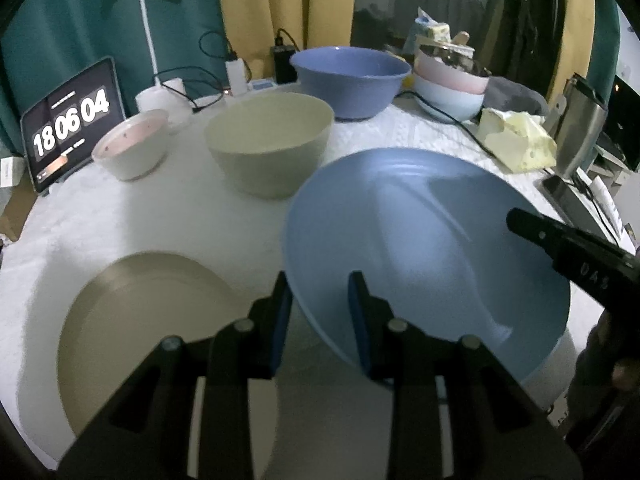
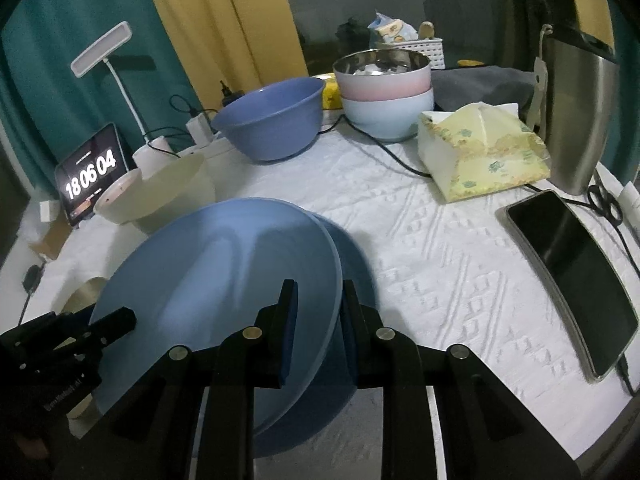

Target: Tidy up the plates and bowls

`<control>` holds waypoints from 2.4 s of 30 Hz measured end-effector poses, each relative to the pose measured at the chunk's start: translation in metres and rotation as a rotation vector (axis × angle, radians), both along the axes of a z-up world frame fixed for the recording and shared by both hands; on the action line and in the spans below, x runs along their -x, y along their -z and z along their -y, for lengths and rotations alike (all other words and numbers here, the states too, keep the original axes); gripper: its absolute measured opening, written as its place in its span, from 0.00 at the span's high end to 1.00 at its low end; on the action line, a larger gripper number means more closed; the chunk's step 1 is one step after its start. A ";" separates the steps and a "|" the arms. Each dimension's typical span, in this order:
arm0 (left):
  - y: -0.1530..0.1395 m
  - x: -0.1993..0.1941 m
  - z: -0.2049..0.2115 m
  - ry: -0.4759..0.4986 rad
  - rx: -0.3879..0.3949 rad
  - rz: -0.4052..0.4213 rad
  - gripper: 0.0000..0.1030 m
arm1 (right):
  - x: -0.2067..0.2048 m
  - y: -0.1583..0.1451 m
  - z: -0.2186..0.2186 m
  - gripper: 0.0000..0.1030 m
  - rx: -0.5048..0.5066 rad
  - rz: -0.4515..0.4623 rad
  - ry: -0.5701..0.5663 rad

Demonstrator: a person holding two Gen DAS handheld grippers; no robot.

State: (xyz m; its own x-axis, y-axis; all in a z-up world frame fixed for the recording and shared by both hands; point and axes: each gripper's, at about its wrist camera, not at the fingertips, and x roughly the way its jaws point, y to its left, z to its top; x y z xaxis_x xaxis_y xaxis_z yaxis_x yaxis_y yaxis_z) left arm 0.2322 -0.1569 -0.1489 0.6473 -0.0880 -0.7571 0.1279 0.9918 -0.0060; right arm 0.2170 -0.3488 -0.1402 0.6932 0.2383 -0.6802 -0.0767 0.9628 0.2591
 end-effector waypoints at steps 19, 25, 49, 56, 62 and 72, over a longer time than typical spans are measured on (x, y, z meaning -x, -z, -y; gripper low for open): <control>0.003 -0.002 0.006 0.049 0.010 -0.020 0.55 | 0.003 -0.004 0.007 0.62 0.026 0.030 0.082; -0.002 0.005 -0.003 0.037 0.027 -0.002 0.55 | 0.007 -0.011 0.003 0.62 0.041 0.040 0.083; -0.023 0.036 -0.065 -0.016 0.052 0.082 0.55 | 0.026 -0.031 -0.060 0.62 0.035 0.064 0.003; -0.026 0.047 -0.087 -0.040 0.073 0.100 0.55 | 0.032 -0.038 -0.082 0.62 0.056 0.073 -0.022; -0.027 0.054 -0.103 -0.056 0.078 0.114 0.55 | 0.037 -0.041 -0.100 0.62 0.061 0.078 -0.040; -0.026 0.067 -0.132 -0.105 0.094 0.134 0.55 | 0.045 -0.041 -0.131 0.62 0.083 0.078 -0.088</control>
